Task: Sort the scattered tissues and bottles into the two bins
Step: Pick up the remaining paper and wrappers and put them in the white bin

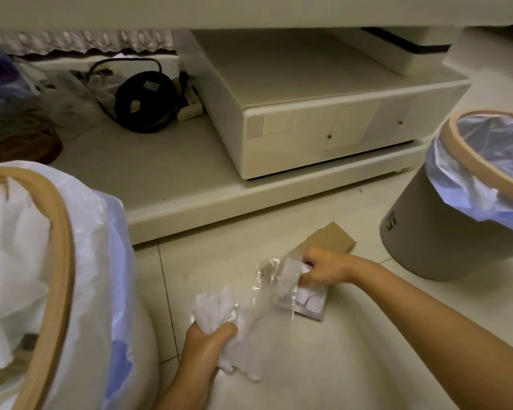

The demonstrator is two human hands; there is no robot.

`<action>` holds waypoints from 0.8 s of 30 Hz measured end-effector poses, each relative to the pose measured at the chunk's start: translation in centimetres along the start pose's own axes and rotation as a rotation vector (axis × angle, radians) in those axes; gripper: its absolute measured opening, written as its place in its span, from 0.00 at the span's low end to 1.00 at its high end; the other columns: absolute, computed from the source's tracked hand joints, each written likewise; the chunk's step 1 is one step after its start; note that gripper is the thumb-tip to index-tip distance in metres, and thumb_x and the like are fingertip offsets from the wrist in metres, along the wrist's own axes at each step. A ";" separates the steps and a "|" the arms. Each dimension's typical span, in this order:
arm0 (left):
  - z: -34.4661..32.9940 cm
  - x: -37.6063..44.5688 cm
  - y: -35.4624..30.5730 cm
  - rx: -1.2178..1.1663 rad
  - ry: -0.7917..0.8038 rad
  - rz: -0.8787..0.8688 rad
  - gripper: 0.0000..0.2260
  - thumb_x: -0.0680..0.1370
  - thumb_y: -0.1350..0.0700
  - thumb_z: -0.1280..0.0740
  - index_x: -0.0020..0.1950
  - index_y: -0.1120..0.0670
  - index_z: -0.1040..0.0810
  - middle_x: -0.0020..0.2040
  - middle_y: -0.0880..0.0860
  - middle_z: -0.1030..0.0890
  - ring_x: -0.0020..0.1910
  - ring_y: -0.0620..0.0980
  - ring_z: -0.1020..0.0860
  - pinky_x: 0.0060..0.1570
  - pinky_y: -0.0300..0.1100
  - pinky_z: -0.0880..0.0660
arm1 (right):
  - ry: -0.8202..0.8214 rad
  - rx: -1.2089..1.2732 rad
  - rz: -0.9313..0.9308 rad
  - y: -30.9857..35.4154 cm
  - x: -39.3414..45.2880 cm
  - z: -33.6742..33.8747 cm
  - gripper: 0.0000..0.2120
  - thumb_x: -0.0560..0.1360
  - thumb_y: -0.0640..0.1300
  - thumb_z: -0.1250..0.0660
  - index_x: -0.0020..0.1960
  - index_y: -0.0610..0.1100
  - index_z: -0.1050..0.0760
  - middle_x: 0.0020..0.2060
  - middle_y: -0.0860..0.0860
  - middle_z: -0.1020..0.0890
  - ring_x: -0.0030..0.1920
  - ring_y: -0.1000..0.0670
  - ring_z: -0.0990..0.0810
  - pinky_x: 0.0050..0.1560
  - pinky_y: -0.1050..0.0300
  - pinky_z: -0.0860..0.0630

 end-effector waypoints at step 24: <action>1.9 -8.1 -3.3 0.332 -0.024 -0.082 0.18 0.66 0.56 0.31 0.56 0.53 0.22 0.46 0.56 0.17 0.44 0.55 0.18 0.38 0.48 0.21 | -0.508 -0.037 -0.080 1.4 -11.3 -1.8 0.07 0.69 0.34 0.38 0.36 0.40 0.23 0.29 0.48 0.22 0.33 0.46 0.25 0.29 0.63 0.34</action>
Point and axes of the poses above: each hand's wrist, its own x-axis towards the middle knuckle, its own z-axis out of the back of the hand, y = z × x, the point moved 6 cm from there along x, towards the middle knuckle
